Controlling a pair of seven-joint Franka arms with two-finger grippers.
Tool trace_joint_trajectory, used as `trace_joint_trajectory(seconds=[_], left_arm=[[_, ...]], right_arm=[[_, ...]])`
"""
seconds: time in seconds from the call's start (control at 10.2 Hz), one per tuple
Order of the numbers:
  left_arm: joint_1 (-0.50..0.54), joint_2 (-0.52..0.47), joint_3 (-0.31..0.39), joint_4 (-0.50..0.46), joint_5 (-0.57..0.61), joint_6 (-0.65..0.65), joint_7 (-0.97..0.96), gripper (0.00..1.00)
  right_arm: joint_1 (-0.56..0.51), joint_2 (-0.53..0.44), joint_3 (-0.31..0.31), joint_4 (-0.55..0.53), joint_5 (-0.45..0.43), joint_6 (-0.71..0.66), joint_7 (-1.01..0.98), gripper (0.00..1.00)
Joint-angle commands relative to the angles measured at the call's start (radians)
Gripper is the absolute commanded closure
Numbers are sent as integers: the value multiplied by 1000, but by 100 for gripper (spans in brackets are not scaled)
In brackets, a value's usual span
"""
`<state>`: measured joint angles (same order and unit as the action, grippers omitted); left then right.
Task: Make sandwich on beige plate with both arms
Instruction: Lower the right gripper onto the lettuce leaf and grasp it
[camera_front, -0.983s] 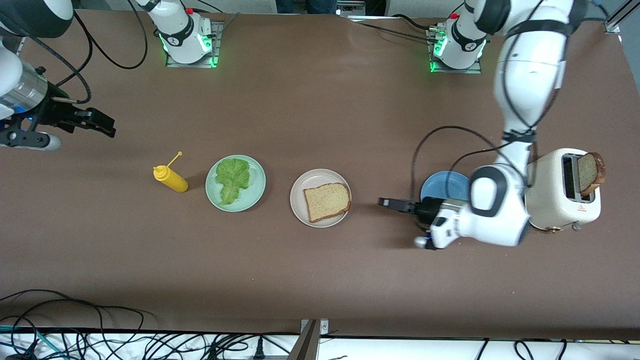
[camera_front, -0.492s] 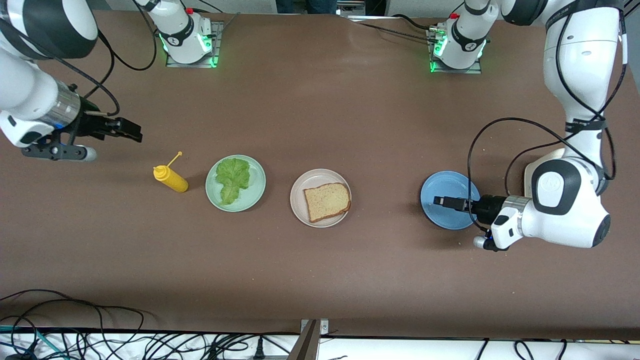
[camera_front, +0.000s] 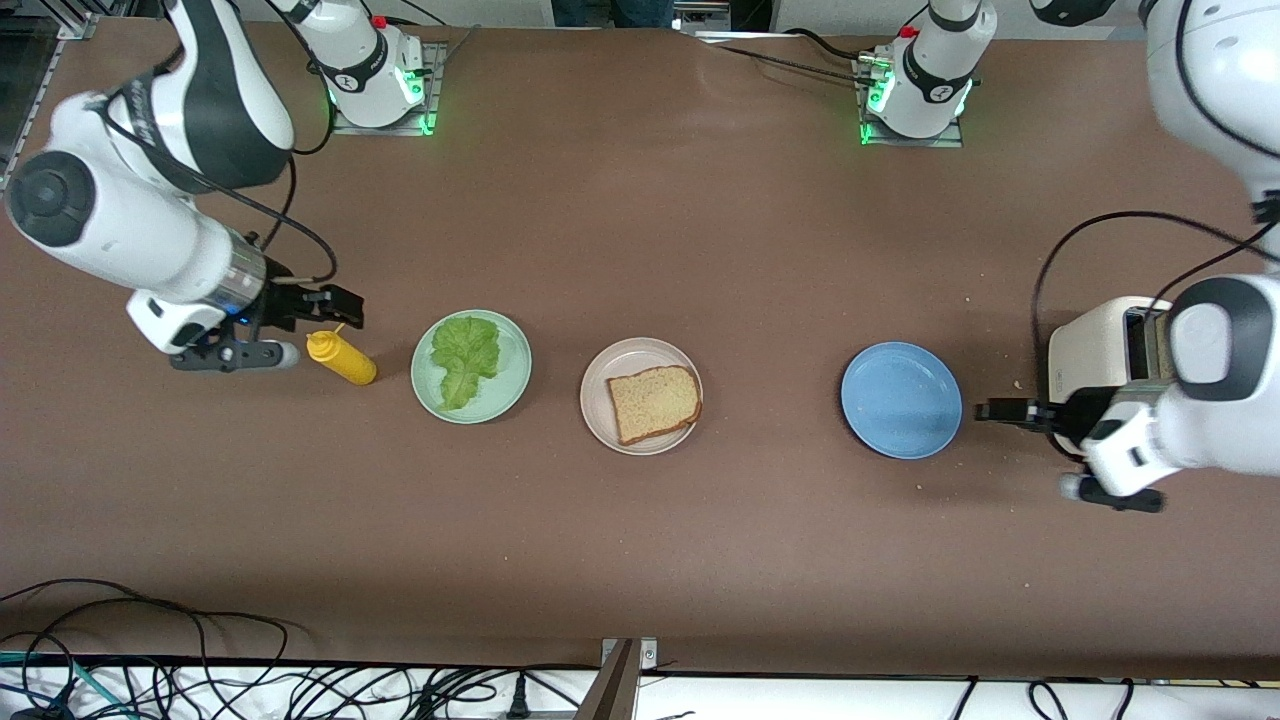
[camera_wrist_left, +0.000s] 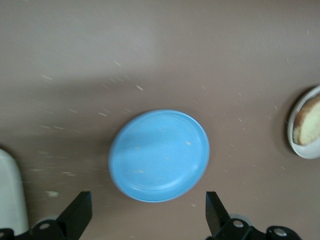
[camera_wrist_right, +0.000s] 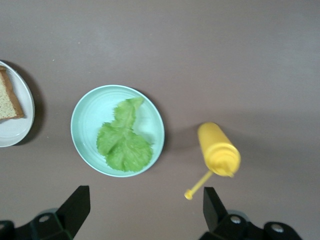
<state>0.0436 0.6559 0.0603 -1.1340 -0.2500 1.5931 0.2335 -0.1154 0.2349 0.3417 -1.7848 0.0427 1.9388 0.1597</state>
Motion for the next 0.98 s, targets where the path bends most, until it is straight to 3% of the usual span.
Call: trace_joint_trajectory(seconds=[0.0, 0.29, 0.88], left_arm=[[-2, 5, 39, 92, 137, 31, 4, 0], [-13, -7, 131, 100, 190, 48, 65, 0], [-7, -28, 141, 100, 242, 48, 78, 0]], right_arm=[[-7, 61, 28, -40, 11, 108, 0, 0], [9, 119, 40, -94, 5, 198, -2, 0], [45, 302, 39, -139, -6, 463, -8, 4]])
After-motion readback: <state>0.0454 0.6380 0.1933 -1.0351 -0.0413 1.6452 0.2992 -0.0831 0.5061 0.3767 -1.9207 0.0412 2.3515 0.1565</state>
